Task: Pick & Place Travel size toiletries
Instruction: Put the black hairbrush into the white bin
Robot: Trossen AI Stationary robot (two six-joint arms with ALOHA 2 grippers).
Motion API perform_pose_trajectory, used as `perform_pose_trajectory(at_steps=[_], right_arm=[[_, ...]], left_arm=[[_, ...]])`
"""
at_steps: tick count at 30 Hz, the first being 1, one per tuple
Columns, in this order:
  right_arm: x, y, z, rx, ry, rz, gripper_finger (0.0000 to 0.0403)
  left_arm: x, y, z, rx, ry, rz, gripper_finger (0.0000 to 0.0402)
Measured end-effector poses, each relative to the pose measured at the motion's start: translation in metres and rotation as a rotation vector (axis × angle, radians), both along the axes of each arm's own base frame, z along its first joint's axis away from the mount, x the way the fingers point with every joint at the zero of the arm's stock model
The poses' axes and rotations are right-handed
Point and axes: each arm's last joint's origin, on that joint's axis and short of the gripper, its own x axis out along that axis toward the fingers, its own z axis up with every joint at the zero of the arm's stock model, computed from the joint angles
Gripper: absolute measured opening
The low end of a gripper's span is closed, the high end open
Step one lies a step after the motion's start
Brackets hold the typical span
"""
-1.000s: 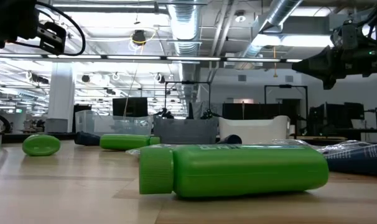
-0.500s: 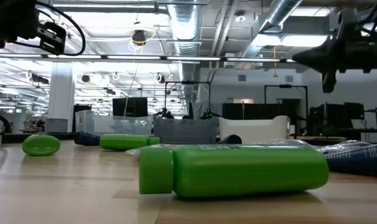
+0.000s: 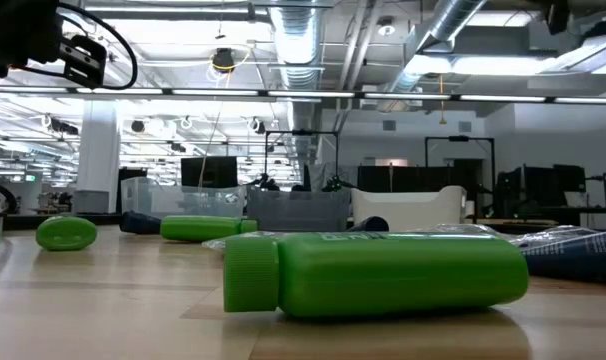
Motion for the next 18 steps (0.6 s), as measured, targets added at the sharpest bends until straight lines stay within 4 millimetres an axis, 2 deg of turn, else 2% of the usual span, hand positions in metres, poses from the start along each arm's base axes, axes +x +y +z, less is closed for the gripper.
perform_pose_trajectory(at_steps=[4,7,10,13,15,18], right_arm=[[0.023,-0.006,0.023,0.096,0.372,0.017,0.0132],[0.038,-0.011,0.018,0.255,0.661,-0.044,0.0155],[0.053,-0.015,0.003,0.384,0.897,-0.098,0.0180],[0.080,-0.017,-0.023,0.466,1.090,-0.124,0.0209],[0.098,-0.016,-0.041,0.494,1.173,-0.132,0.0229],[0.113,-0.009,-0.067,0.524,1.259,-0.141,0.0256]], left_arm=[[0.000,0.000,0.000,0.000,0.000,0.000,0.0003],[0.000,0.000,0.000,0.000,0.000,0.000,0.0003],[0.000,0.000,0.000,0.000,0.000,0.000,0.0003],[0.000,0.000,0.000,0.000,0.000,0.000,0.0003],[0.000,0.000,0.000,0.000,0.000,0.000,0.0003],[0.000,0.000,0.000,0.000,0.000,0.000,0.0003]])
